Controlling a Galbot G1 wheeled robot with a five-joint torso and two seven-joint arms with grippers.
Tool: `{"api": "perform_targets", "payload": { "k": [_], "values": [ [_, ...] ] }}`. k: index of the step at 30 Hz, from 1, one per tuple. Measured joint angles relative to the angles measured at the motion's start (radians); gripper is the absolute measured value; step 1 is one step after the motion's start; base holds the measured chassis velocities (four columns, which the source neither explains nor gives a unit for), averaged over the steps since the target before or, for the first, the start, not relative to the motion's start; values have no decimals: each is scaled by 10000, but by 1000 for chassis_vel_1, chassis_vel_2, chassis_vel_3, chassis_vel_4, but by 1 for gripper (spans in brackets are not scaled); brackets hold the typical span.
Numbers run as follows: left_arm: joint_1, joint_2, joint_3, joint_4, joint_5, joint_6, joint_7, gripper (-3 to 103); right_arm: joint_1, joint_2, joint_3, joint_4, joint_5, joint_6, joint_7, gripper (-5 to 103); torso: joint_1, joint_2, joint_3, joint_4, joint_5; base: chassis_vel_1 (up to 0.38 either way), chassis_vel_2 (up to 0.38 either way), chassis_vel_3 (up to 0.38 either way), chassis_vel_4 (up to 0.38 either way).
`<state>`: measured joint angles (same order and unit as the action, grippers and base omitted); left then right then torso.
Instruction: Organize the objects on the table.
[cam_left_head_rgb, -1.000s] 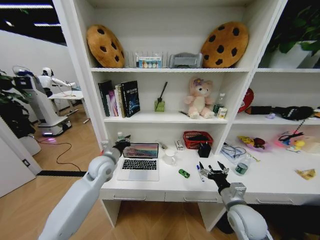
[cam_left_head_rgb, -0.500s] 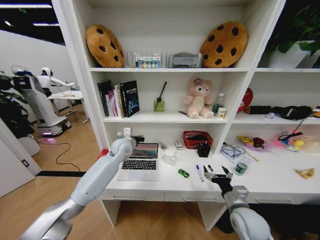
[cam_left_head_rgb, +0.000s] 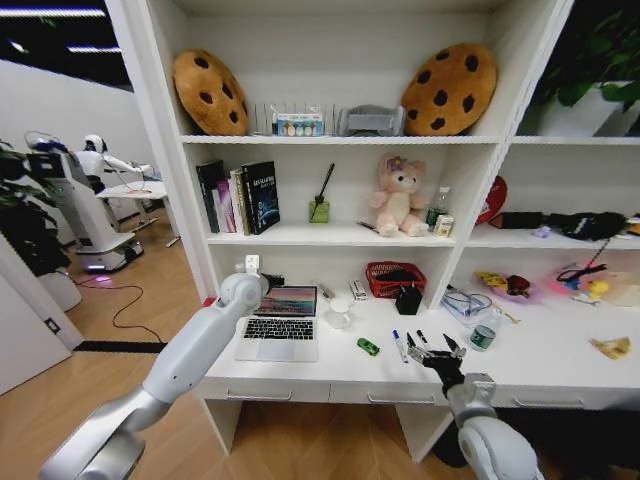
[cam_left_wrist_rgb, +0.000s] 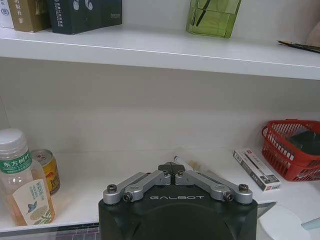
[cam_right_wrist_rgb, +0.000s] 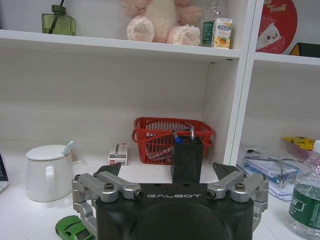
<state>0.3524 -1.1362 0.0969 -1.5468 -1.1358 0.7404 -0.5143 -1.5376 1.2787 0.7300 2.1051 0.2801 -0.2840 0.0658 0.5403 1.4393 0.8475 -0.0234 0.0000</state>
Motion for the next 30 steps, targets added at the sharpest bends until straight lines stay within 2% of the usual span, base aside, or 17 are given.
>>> {"api": "perform_targets", "payload": {
  "k": [17, 23, 30],
  "values": [
    [43, 158, 146, 339, -41, -32, 202, 0, 62, -8, -56, -31, 312, -232, 228, 100, 0, 0, 0, 2, -1, 0, 0, 0, 0],
    [339, 401, 39, 68, 56, -38, 272, 0, 115, -27, -54, -89, 344, -262, 298, 100, 0, 0, 0, 3, 0, 0, 0, 0, 0],
    [1343, 796, -184, -917, 103, -48, -65, 0, 102, 78, -32, -58, 334, -387, 374, 100, 0, 0, 0, 3, -2, 0, 0, 0, 0]
  ]
}}
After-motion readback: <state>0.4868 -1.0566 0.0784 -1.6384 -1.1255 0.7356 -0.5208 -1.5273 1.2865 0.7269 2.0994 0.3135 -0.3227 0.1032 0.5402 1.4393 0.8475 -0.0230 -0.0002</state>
